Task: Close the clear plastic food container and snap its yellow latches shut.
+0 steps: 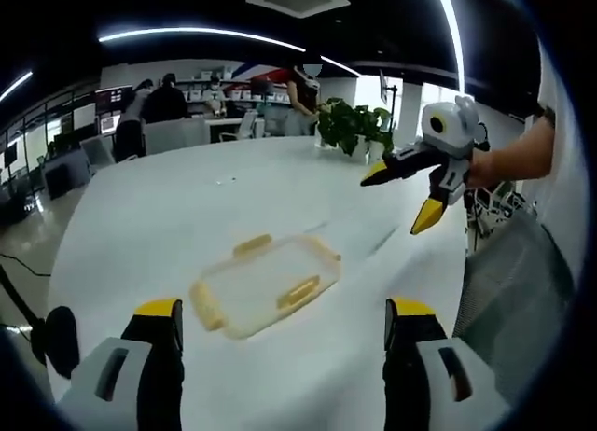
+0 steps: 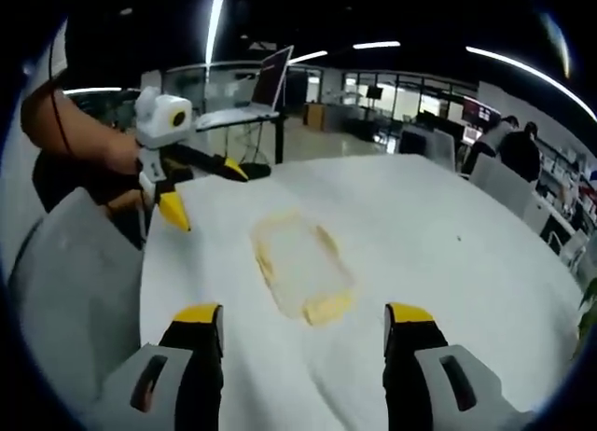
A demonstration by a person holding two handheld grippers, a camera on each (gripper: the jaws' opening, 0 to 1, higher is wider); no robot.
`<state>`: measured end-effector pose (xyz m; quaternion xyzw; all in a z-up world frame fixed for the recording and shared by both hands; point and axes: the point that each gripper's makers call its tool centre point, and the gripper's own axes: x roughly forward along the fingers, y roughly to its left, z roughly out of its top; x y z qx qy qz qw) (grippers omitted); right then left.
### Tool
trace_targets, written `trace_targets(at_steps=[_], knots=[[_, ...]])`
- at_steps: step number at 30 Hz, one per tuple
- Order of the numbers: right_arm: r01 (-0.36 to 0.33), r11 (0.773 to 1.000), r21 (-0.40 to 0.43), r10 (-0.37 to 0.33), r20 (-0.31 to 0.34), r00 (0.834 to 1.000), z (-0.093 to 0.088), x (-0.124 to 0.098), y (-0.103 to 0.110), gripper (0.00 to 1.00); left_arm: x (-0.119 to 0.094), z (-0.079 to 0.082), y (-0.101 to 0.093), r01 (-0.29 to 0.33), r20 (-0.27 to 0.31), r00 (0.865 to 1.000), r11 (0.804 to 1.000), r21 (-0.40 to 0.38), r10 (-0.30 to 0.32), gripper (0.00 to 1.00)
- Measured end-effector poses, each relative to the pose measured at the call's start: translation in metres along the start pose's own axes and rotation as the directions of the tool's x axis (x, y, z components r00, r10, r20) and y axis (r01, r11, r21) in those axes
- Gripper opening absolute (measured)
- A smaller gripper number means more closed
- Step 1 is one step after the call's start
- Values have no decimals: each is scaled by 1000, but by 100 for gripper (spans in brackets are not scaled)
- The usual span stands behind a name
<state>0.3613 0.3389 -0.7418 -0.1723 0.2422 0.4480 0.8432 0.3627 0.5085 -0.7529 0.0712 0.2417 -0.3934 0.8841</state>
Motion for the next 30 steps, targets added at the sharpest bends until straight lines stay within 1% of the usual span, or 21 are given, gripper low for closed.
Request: trace_targets(at_steps=[2, 6, 10, 14, 18, 20, 24, 30], knots=[[-4, 1000, -5, 4, -7, 1000, 1, 2, -1, 66, 0, 0, 4, 3, 2, 1000, 1000, -5, -3, 89], [-17, 1000, -12, 17, -19, 1000, 1, 7, -1, 66, 1, -2, 10, 3, -15, 1000, 1000, -7, -3, 88], [-32, 999, -19, 31, -30, 999, 1, 12, 0, 65, 2, -4, 13, 12, -39, 999, 1000, 15, -11, 86], [-42, 999, -30, 41, -51, 998, -3, 16, -2, 63, 4, -4, 16, 23, -47, 999, 1000, 16, -22, 86], [-63, 997, -40, 60, -60, 996, -3, 19, -2, 63, 7, -8, 19, 34, -67, 997, 999, 29, -32, 85], [-64, 997, -45, 61, -74, 995, -5, 21, -3, 63, 8, -9, 21, 35, -76, 997, 999, 34, -32, 85], [-74, 996, -45, 71, -76, 995, -4, 24, -3, 63, 10, -10, 23, 40, -80, 996, 999, 34, -37, 84], [-86, 994, -61, 79, -101, 992, -6, 31, -5, 62, 14, -15, 29, 54, -107, 993, 997, 53, -48, 84]])
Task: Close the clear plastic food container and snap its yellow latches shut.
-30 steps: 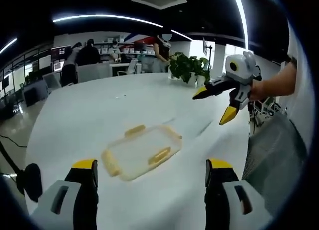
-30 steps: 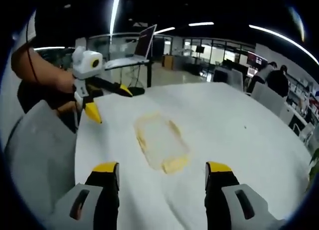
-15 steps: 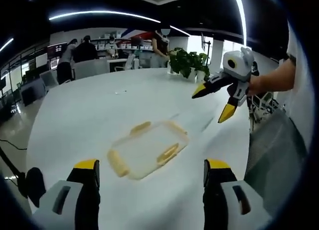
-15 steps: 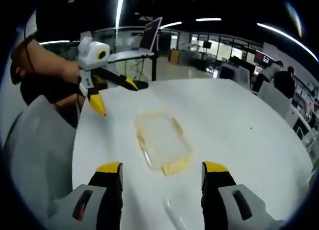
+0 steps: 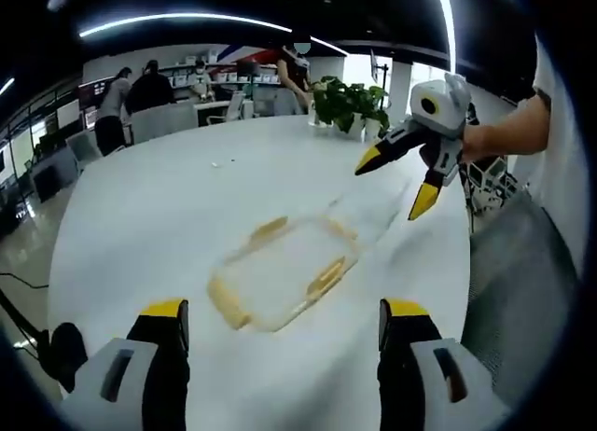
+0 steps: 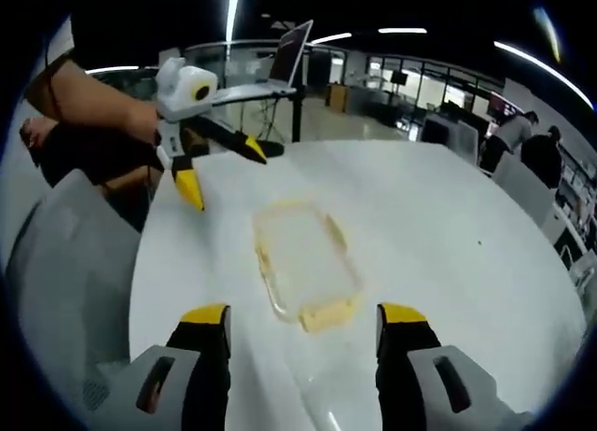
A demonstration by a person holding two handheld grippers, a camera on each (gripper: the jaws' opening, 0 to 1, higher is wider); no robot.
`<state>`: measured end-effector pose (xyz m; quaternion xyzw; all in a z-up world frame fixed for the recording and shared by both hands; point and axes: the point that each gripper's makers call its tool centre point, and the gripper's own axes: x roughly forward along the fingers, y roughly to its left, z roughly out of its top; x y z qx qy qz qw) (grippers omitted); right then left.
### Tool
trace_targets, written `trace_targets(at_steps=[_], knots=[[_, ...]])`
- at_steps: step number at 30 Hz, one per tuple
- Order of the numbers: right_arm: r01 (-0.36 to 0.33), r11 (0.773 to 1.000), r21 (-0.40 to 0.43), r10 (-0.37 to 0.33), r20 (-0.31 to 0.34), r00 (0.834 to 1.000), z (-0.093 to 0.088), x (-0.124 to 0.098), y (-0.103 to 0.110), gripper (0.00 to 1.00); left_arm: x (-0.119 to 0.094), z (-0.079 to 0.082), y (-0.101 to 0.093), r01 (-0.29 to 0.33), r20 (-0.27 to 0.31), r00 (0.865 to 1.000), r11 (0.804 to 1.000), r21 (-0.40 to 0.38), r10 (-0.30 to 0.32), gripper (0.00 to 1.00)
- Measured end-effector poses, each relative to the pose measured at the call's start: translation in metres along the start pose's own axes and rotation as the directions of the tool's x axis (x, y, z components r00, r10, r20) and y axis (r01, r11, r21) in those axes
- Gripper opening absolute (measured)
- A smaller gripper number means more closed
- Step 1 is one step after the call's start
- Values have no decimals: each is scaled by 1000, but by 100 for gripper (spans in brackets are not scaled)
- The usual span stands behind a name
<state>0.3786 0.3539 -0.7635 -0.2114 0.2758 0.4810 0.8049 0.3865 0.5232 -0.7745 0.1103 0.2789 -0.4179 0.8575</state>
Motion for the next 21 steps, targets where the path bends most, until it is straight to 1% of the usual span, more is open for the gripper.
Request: trace_targets(at_steps=[6, 10, 13, 21], knots=[[-18, 1000, -5, 18, -18, 1000, -2, 3, -3, 61, 2, -4, 4, 8, -25, 1000, 1000, 6, -8, 83], [-35, 999, -28, 34, -43, 999, -5, 7, -3, 60, 5, -8, 5, 23, -48, 999, 999, 24, -22, 81], [-43, 998, -45, 40, -60, 997, -6, 9, -3, 59, 7, -8, 6, 35, -47, 998, 999, 16, -34, 81], [-65, 995, -71, 58, -90, 994, -6, 16, -4, 57, 11, -9, 12, 51, -76, 996, 998, 48, -47, 80]])
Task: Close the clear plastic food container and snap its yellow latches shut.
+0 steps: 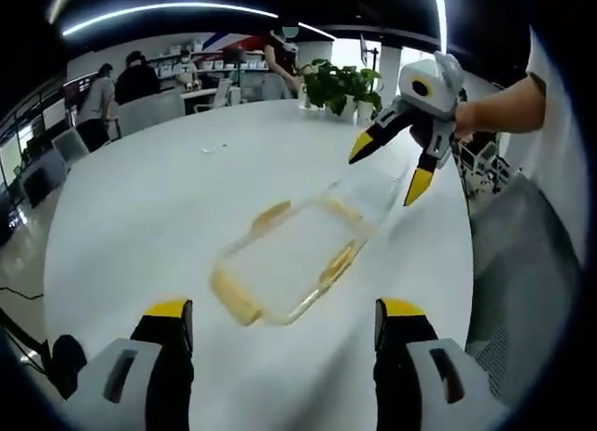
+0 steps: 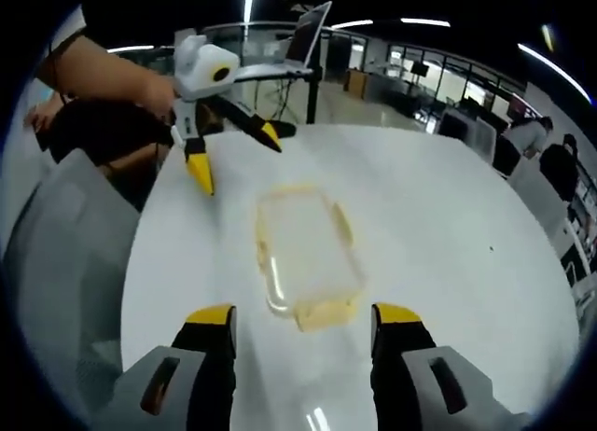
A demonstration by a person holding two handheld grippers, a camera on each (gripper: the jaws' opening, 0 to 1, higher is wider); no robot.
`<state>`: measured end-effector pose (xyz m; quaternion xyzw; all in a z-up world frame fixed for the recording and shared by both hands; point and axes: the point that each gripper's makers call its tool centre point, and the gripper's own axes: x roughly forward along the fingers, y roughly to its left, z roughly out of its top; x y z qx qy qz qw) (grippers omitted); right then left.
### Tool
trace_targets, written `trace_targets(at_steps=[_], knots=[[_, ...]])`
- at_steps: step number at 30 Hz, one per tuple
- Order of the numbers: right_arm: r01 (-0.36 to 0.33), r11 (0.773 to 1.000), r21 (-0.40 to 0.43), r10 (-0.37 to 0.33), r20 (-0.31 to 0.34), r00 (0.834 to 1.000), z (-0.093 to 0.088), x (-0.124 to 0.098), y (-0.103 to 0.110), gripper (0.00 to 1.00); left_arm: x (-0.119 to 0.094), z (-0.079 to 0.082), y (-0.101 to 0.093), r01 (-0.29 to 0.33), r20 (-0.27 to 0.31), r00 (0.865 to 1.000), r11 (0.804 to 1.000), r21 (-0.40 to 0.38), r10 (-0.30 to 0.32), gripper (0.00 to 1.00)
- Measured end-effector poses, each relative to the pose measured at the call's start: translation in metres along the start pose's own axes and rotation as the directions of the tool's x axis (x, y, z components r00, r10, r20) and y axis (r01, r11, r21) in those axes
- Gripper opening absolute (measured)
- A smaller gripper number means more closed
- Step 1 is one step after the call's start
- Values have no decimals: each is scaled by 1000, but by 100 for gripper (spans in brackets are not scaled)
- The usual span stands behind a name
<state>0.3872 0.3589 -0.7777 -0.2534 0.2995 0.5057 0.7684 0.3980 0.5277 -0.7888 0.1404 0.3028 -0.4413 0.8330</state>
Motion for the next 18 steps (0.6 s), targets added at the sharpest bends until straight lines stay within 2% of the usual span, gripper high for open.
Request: trace_targets(at_steps=[5, 9, 18], knots=[[-15, 999, -30, 14, -28, 1000, -2, 4, -1, 57, 2, -1, 6, 14, -30, 999, 999, 41, -13, 79], [-28, 999, -44, 26, -49, 998, -3, 8, -5, 56, 4, 2, 7, 28, -30, 999, 999, 42, -27, 79], [-49, 996, -77, 43, -87, 995, -2, 18, -9, 55, 11, -4, 11, 57, -82, 995, 994, 89, -50, 78]])
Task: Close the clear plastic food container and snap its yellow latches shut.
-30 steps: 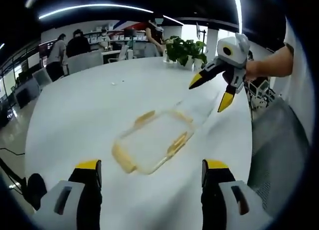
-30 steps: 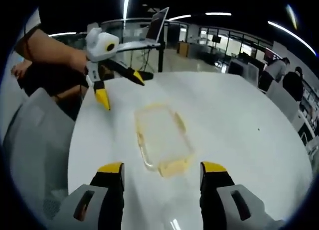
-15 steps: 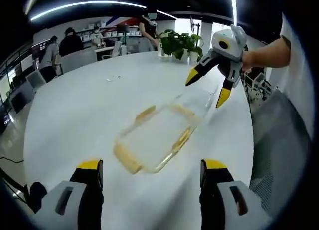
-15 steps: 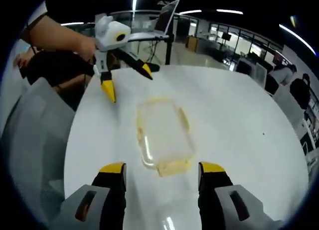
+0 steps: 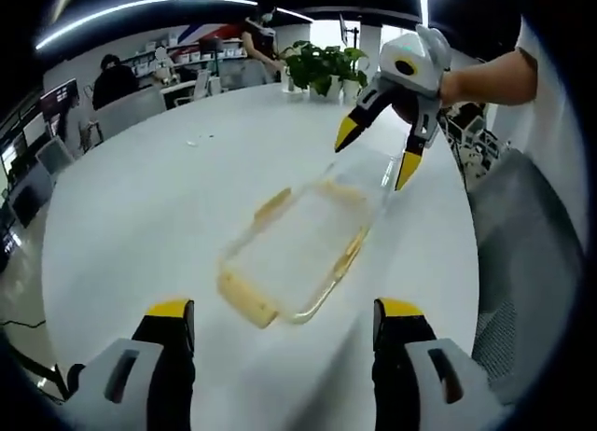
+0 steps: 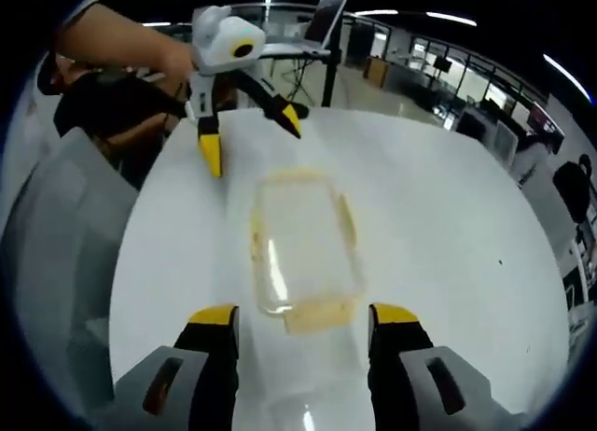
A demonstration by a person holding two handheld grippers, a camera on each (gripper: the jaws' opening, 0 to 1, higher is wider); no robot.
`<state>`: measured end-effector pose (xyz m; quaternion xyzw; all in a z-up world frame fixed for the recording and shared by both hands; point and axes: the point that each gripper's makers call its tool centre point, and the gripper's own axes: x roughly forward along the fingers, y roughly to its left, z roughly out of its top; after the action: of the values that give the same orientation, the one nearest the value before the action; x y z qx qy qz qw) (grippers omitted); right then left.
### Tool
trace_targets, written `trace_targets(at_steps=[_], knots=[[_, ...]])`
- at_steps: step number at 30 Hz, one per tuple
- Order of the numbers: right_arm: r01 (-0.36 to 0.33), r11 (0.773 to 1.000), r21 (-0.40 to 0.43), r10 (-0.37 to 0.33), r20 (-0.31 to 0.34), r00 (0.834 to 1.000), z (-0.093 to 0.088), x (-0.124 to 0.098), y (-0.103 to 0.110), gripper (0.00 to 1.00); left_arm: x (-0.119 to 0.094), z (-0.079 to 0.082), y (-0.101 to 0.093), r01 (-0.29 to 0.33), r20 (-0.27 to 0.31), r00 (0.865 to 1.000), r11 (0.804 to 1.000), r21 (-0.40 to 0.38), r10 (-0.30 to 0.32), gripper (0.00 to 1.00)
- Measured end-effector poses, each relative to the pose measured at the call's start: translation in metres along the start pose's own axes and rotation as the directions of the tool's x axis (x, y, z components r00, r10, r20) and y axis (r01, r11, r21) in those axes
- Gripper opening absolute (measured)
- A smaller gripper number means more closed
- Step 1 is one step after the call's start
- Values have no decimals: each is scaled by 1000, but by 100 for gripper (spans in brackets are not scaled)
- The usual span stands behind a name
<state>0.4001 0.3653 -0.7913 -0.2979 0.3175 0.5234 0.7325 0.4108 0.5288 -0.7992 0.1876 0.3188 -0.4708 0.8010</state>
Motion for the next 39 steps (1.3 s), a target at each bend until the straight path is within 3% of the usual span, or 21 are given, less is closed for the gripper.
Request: trace_targets(at_steps=[11, 14, 19, 22, 39], knots=[[-26, 999, -27, 24, -49, 999, -7, 9, -2, 54, 6, -5, 9, 13, -75, 997, 995, 96, -5, 75], [-34, 999, -32, 32, -60, 998, -9, 11, -2, 54, 7, -3, 10, 29, -73, 997, 995, 91, -22, 75], [-44, 998, -46, 39, -85, 996, -10, 14, -4, 53, 11, -6, 13, 55, -124, 992, 987, 152, -37, 75], [-47, 998, -45, 42, -95, 995, -12, 15, -5, 53, 12, -9, 13, 82, -158, 986, 975, 207, -49, 75], [-87, 994, -60, 77, -145, 986, -14, 25, -7, 52, 25, -6, 21, 179, -251, 963, 931, 319, -99, 71]])
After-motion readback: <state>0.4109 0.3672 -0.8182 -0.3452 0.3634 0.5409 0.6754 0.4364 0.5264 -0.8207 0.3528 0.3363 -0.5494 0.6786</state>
